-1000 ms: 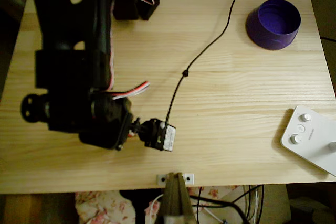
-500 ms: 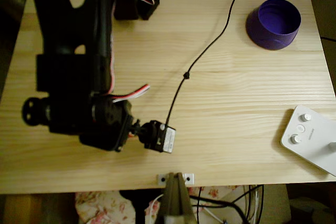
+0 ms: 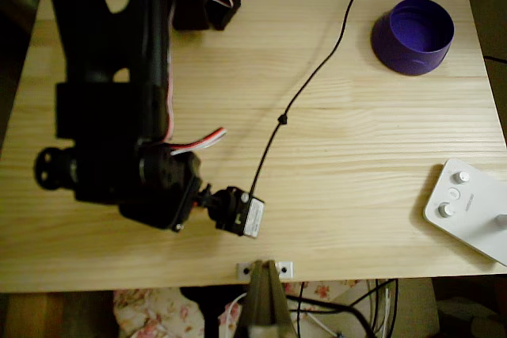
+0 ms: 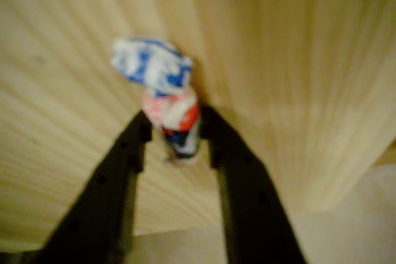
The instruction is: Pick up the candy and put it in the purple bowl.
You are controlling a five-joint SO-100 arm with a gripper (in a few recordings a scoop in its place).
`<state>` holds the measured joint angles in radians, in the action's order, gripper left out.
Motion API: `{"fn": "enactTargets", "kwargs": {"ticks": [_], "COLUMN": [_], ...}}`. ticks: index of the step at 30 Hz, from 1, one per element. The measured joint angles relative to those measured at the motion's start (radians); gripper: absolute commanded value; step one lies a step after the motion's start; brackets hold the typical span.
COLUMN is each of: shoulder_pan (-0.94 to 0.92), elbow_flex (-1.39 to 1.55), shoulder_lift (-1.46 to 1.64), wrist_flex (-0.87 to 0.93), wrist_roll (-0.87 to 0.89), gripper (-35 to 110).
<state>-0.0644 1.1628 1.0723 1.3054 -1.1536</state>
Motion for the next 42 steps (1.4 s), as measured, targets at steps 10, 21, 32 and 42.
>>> {"fn": "enactTargets", "kwargs": {"ticks": [10, 21, 32, 42], "shoulder_pan": [0.0, -0.003, -0.002, 0.032], "elbow_flex": [-0.014, -0.018, -0.018, -0.014], "shoulder_lift": [-0.002, -0.002, 0.074, 0.222], "wrist_flex": [0.014, 0.137, 0.265, 0.356], "wrist_roll": [0.025, 0.052, 0.081, 0.166], "gripper": [7, 8, 8, 8]}}
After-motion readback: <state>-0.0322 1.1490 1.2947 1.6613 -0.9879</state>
